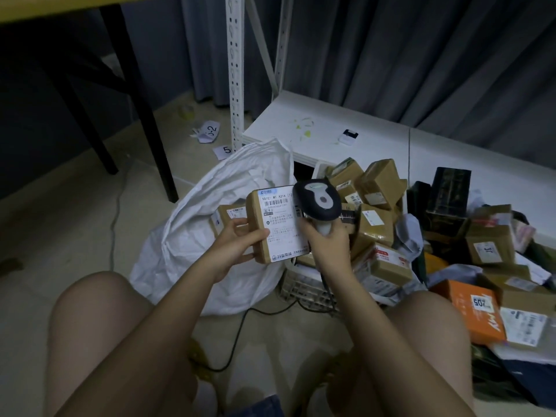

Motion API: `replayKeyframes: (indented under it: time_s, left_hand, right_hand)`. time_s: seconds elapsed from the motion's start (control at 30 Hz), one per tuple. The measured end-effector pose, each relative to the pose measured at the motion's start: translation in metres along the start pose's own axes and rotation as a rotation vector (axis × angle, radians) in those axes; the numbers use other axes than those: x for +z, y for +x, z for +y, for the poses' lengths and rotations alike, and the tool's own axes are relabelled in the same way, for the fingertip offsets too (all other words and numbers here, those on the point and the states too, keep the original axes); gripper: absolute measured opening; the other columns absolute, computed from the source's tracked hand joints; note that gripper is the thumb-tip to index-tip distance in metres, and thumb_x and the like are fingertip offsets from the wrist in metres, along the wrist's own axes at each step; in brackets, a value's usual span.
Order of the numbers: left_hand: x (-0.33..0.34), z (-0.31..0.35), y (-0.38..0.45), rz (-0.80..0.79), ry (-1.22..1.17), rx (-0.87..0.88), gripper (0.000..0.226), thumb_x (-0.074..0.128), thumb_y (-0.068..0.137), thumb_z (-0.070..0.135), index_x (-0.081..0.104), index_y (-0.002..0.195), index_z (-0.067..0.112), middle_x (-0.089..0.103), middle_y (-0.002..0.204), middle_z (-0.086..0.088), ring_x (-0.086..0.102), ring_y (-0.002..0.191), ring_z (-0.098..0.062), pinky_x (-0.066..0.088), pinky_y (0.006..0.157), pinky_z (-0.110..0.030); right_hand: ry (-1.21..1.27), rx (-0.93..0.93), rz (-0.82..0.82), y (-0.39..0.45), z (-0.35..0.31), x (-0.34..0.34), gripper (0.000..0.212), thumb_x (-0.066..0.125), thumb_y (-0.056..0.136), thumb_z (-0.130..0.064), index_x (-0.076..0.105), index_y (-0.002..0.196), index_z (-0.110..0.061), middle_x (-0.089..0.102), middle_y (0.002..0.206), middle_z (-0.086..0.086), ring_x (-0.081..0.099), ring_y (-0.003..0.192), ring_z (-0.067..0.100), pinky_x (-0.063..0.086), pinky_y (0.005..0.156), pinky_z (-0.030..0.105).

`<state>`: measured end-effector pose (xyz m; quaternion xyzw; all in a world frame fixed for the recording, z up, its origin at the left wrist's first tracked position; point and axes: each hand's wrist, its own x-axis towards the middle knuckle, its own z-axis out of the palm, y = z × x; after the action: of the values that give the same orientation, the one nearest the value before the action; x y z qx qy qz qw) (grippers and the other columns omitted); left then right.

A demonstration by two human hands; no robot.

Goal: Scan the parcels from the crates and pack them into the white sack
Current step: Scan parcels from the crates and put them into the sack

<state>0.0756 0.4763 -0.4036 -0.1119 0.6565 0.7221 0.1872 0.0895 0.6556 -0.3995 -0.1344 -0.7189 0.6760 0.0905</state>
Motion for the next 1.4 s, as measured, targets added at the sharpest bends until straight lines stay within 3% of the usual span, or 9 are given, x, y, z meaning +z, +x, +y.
replayKeyframes:
  time_s: [0.1, 0.2, 0.43, 0.6, 0.77, 0.93, 1.13, 1.27, 1.4]
  left_hand:
    - [-0.001, -0.001, 0.003, 0.048, 0.031, 0.042, 0.051, 0.072, 0.084, 0.015, 0.038, 0.121, 0.02, 0.062, 0.101, 0.01, 0.06, 0.097, -0.006, 0.05, 0.089, -0.035]
    - [-0.004, -0.001, 0.01, 0.098, 0.059, 0.093, 0.055, 0.072, 0.082, 0.009, 0.034, 0.12, 0.021, 0.056, 0.099, 0.011, 0.058, 0.092, -0.004, 0.052, 0.079, -0.029]
    - [-0.011, -0.007, 0.03, 0.159, 0.105, 0.139, 0.061, 0.076, 0.078, 0.008, 0.035, 0.122, 0.018, 0.055, 0.101, 0.012, 0.057, 0.093, -0.004, 0.05, 0.094, -0.04]
    - [-0.011, -0.008, 0.033, 0.176, 0.103, 0.153, 0.062, 0.075, 0.079, 0.007, 0.034, 0.124, 0.017, 0.054, 0.1, 0.013, 0.055, 0.091, 0.0, 0.05, 0.091, -0.036]
    - [-0.011, -0.012, 0.035, 0.181, 0.108, 0.152, 0.064, 0.074, 0.079, 0.006, 0.033, 0.128, 0.015, 0.053, 0.101, 0.011, 0.055, 0.091, -0.002, 0.049, 0.088, -0.034]
    - [-0.012, -0.015, 0.039, 0.199, 0.127, 0.147, 0.069, 0.075, 0.079, 0.008, 0.032, 0.133, 0.013, 0.052, 0.11, 0.005, 0.056, 0.099, -0.011, 0.049, 0.094, -0.038]
    - [-0.034, -0.029, 0.067, 0.418, 0.115, 0.085, 0.065, 0.077, 0.078, 0.02, 0.03, 0.123, 0.014, 0.049, 0.129, -0.008, 0.053, 0.111, -0.023, 0.048, 0.097, -0.046]
    - [-0.048, -0.033, 0.097, 0.541, 0.239, 0.059, 0.059, 0.078, 0.076, 0.025, 0.032, 0.112, 0.016, 0.045, 0.132, -0.011, 0.051, 0.114, -0.027, 0.047, 0.094, -0.041]
    - [-0.044, -0.026, 0.126, 0.403, 0.457, 0.003, 0.076, 0.067, 0.076, 0.055, 0.042, 0.136, 0.017, 0.033, 0.148, -0.013, 0.029, 0.138, -0.032, 0.029, 0.113, -0.044]
  right_hand:
    - [0.016, 0.035, 0.016, 0.002, -0.005, 0.001, 0.017, 0.07, 0.087, -0.02, 0.06, 0.098, -0.03, 0.07, 0.098, -0.003, 0.066, 0.093, 0.013, 0.053, 0.082, 0.033]
    - [0.018, 0.087, 0.005, -0.004, -0.007, -0.003, 0.01, 0.067, 0.089, -0.015, 0.06, 0.089, -0.022, 0.064, 0.072, -0.002, 0.059, 0.066, 0.013, 0.048, 0.061, 0.028]
    - [-0.065, 0.104, -0.243, -0.031, -0.016, -0.01, 0.015, 0.074, 0.083, -0.009, 0.062, 0.079, -0.017, 0.06, 0.052, -0.01, 0.054, 0.051, 0.001, 0.044, 0.05, 0.016]
    - [-0.175, 0.042, -0.168, -0.039, -0.014, -0.009, 0.021, 0.08, 0.077, -0.015, 0.06, 0.069, -0.015, 0.058, 0.053, -0.005, 0.051, 0.048, 0.005, 0.045, 0.049, 0.022]
    - [-0.157, 0.059, -0.148, -0.037, -0.016, -0.011, 0.022, 0.077, 0.078, -0.01, 0.059, 0.071, 0.0, 0.052, 0.058, 0.015, 0.045, 0.051, 0.018, 0.038, 0.049, 0.026]
    - [-0.121, 0.09, -0.172, -0.033, -0.014, -0.013, 0.018, 0.078, 0.078, -0.011, 0.06, 0.073, -0.006, 0.059, 0.059, 0.004, 0.052, 0.053, 0.014, 0.043, 0.051, 0.027]
    - [0.001, 0.189, 0.023, -0.01, -0.003, -0.022, 0.012, 0.074, 0.084, -0.016, 0.062, 0.085, -0.014, 0.061, 0.071, 0.001, 0.059, 0.064, 0.01, 0.048, 0.055, 0.02]
    - [0.006, 0.262, 0.07, 0.011, 0.009, -0.03, 0.013, 0.07, 0.087, -0.019, 0.061, 0.088, -0.01, 0.058, 0.067, 0.002, 0.056, 0.06, 0.012, 0.046, 0.054, 0.022]
    - [0.0, 0.282, 0.046, 0.022, 0.017, -0.041, 0.012, 0.068, 0.089, -0.018, 0.06, 0.089, -0.009, 0.057, 0.066, 0.003, 0.055, 0.058, 0.012, 0.046, 0.054, 0.022]
